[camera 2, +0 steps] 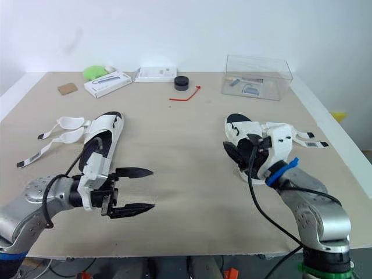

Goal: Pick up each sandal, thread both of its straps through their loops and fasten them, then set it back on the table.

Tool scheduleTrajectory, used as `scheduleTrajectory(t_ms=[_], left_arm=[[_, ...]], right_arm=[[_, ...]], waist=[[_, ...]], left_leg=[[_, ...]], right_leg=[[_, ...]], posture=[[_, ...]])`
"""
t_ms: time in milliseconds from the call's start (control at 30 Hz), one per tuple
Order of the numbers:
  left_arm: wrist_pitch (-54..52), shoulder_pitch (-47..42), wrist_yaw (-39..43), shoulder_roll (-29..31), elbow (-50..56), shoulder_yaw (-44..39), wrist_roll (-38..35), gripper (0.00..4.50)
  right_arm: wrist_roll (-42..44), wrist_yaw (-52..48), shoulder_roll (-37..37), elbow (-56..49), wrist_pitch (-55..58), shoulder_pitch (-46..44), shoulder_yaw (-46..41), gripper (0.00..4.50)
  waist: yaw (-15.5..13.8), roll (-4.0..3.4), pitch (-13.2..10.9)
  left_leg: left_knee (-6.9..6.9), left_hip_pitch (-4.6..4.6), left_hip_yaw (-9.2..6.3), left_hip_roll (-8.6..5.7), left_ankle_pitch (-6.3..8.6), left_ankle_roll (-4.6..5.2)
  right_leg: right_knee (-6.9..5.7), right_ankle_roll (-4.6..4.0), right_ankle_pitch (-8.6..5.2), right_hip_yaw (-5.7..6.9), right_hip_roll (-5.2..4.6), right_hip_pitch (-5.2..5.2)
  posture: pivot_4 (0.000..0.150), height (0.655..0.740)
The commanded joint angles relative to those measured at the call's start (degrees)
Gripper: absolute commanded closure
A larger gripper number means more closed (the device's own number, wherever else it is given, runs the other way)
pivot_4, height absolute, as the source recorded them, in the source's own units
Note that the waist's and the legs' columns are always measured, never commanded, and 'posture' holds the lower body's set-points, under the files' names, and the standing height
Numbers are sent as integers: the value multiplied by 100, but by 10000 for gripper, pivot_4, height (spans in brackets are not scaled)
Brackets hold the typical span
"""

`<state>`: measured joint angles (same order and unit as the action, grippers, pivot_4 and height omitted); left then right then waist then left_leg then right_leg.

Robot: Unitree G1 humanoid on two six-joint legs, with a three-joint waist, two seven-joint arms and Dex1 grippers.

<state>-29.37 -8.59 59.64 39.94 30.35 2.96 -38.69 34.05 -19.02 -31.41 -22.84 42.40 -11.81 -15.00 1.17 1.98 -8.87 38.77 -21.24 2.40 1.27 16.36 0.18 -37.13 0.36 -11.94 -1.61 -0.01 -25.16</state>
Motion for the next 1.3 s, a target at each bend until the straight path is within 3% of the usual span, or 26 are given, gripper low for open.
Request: scheduleTrajectory(t_ms=[33,333,733,833,1100,1300], left_arm=[[-42,-254,0,-64,69,119,-27,1025],[-64,-293,-78,-130,79,104,-87,1025],[578,-214,-303,-420,10,90,358,1025],[647,-198,-322,-421,-31,89,436,0],[809,-286,-448,-482,-414,-137,574,0],[976,-401,-1017,-730,-770,-109,1043,0]], right_arm=[[-110,414,89,48,371,-214,24,206],[-208,638,221,-19,716,-255,104,206],[-1442,745,707,1716,-683,-945,596,206],[-1675,705,763,1991,-1019,-1047,708,8580],[-1987,406,809,2384,-1496,-1193,865,44432],[-2070,40,742,2411,-1699,-1232,909,44432]], waist=[[0,0,0],[2,-1,0],[9,-1,0],[10,-1,0],[15,-1,0],[16,-2,0]], left_leg=[[0,-3,-1,0,1,2],[0,-8,2,-3,5,8],[0,-5,9,-2,4,8],[0,-5,13,-3,5,9],[0,-1,17,-1,4,9],[0,1,25,0,4,8]], right_leg=[[0,-1,-1,0,-1,-2],[3,7,-3,-3,-6,-5],[3,4,3,-9,-2,-6],[3,-5,8,-12,-5,-7],[3,0,9,-14,-4,-6],[3,0,14,-20,-4,-6]], posture=[[1500,7400],[1500,7400],[1500,7400],[1500,7400],[1500,7400],[1500,7400]])
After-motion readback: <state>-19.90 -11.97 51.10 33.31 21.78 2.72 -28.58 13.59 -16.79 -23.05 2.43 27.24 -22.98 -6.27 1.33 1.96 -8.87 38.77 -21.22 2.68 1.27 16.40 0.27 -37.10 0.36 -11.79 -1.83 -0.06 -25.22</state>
